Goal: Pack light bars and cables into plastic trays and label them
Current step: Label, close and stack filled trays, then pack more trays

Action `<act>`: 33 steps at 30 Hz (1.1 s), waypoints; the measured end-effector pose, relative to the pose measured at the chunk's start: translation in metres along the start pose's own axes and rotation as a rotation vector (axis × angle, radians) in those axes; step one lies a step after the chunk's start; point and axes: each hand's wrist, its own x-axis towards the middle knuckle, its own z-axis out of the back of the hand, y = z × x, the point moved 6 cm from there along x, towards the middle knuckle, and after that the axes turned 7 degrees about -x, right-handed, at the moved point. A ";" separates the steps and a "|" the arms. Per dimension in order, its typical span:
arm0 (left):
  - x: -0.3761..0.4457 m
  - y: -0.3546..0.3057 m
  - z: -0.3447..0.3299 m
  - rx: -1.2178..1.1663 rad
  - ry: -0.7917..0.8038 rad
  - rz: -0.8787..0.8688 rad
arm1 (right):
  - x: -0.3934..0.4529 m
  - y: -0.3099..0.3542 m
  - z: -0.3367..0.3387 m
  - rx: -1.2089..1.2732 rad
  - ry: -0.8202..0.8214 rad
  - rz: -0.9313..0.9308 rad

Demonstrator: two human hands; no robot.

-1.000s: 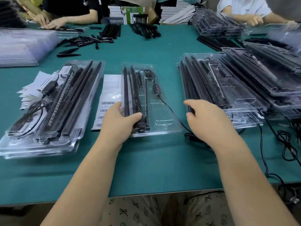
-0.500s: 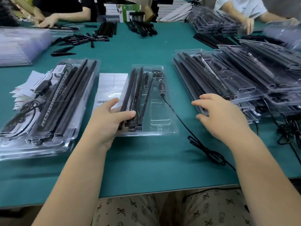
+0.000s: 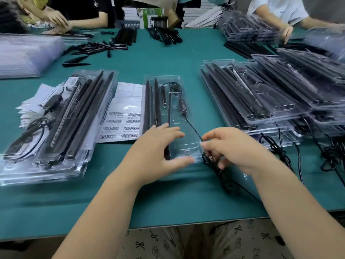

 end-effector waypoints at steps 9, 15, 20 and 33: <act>0.005 -0.010 -0.008 0.229 0.035 -0.031 | 0.005 -0.019 -0.003 0.301 -0.170 -0.004; 0.007 -0.021 -0.007 0.281 0.033 -0.033 | 0.002 0.002 -0.003 -0.102 -0.347 0.297; 0.003 -0.026 -0.007 0.264 0.005 -0.070 | 0.012 0.006 -0.031 -0.644 -0.141 0.395; -0.033 -0.017 0.058 -0.313 -1.071 -0.261 | 0.013 0.000 -0.038 -0.793 -0.020 0.289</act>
